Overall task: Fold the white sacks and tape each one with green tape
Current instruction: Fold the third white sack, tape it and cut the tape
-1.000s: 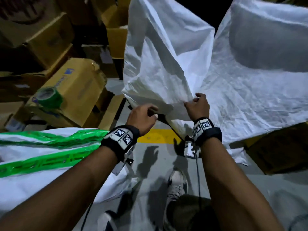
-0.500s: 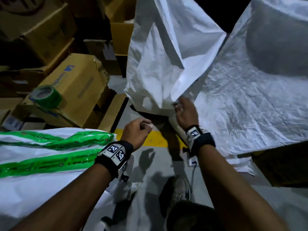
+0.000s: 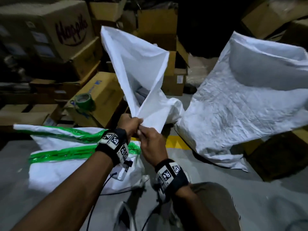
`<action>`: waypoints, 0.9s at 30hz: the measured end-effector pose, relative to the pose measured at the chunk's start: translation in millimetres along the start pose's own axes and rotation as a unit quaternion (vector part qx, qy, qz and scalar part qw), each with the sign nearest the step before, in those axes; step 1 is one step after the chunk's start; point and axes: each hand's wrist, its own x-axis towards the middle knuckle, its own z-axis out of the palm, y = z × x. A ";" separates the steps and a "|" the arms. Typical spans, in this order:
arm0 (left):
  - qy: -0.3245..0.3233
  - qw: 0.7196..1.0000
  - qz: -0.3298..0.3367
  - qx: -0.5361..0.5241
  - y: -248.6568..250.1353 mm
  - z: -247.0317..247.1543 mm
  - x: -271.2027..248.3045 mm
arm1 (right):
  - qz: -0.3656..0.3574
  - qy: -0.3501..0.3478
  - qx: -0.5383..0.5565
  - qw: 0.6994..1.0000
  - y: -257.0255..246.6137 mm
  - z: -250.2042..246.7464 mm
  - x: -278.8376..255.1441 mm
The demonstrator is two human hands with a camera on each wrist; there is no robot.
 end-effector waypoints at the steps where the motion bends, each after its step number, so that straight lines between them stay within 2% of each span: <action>1: 0.035 0.999 -0.001 0.010 -7.5 -4.8 -3.0 | -0.004 -0.015 0.018 1.000 0.3 -0.8 -17.0; 4: 0.097 0.995 0.000 0.035 -23.2 -16.3 -8.0 | -0.070 -0.065 0.023 0.995 4.8 -4.9 -62.2; 6: 0.112 0.992 0.017 0.055 -23.1 -24.5 -11.5 | -0.094 -0.091 -0.002 0.991 10.7 -9.5 -76.9; 10: 0.119 0.987 0.065 0.081 -15.3 -42.0 3.3 | -0.030 -0.108 -0.048 0.993 29.5 -21.2 -71.5; 13: 0.171 0.978 0.105 0.060 -11.8 -63.1 25.9 | 0.039 -0.091 -0.065 0.993 43.6 -27.3 -51.7; 16: 0.199 0.966 0.142 0.079 26.0 -85.8 15.2 | 0.074 -0.090 -0.071 0.991 47.5 -25.2 -30.7; 21: 0.201 0.944 0.212 0.152 72.1 -107.8 21.8 | 0.096 -0.087 -0.063 0.990 47.5 -16.2 -11.5; 24: 0.168 0.930 0.253 0.205 84.1 -98.4 21.7 | 0.109 -0.075 -0.063 0.989 48.6 -17.1 -3.8; 27: 0.134 0.933 0.261 0.207 87.6 -79.3 16.1 | 0.114 -0.060 -0.060 0.990 51.2 -17.0 0.5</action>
